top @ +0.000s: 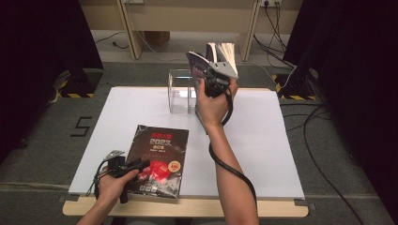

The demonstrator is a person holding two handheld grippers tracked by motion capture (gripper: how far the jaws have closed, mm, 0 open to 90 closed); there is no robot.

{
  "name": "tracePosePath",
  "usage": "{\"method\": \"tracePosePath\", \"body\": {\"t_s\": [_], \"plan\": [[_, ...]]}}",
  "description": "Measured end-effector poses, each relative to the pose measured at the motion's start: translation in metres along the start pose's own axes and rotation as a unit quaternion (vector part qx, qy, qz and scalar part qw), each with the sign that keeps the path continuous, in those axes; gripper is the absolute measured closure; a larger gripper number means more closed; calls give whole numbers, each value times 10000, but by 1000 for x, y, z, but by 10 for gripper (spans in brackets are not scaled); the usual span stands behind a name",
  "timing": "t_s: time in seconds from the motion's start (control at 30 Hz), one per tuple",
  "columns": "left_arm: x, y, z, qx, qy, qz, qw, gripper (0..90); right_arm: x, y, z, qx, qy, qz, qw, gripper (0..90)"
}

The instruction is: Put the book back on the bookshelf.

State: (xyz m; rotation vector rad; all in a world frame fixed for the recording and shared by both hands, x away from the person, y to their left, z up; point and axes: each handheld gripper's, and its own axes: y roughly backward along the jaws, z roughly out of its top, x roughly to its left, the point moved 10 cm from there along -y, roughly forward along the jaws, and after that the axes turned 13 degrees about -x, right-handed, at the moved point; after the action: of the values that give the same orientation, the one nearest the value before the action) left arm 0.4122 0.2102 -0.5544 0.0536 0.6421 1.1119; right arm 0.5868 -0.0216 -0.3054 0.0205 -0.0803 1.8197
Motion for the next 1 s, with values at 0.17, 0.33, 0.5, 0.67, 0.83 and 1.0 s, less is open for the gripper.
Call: {"method": "tracePosePath", "body": {"t_s": [0.17,0.33,0.5,0.67,0.83,1.0], "plan": [[0,0,0,10,2,-6,10000,499,5,22,-6,47,135,61,9999,839],[0,1,0,33,7,-7,10000,500,4,43,-13,86,228,68,9997,837],[-1,1,0,39,-1,-10,10000,499,2,59,-20,179,238,74,9995,835],[-1,1,0,42,-2,-9,10000,499,-1,69,-26,267,168,121,9994,829],[-2,1,-1,42,12,-10,10000,499,-4,73,-32,397,85,199,9990,813],[-2,1,-1,35,7,-3,10000,499,-4,75,-35,520,14,247,9983,808]]}}
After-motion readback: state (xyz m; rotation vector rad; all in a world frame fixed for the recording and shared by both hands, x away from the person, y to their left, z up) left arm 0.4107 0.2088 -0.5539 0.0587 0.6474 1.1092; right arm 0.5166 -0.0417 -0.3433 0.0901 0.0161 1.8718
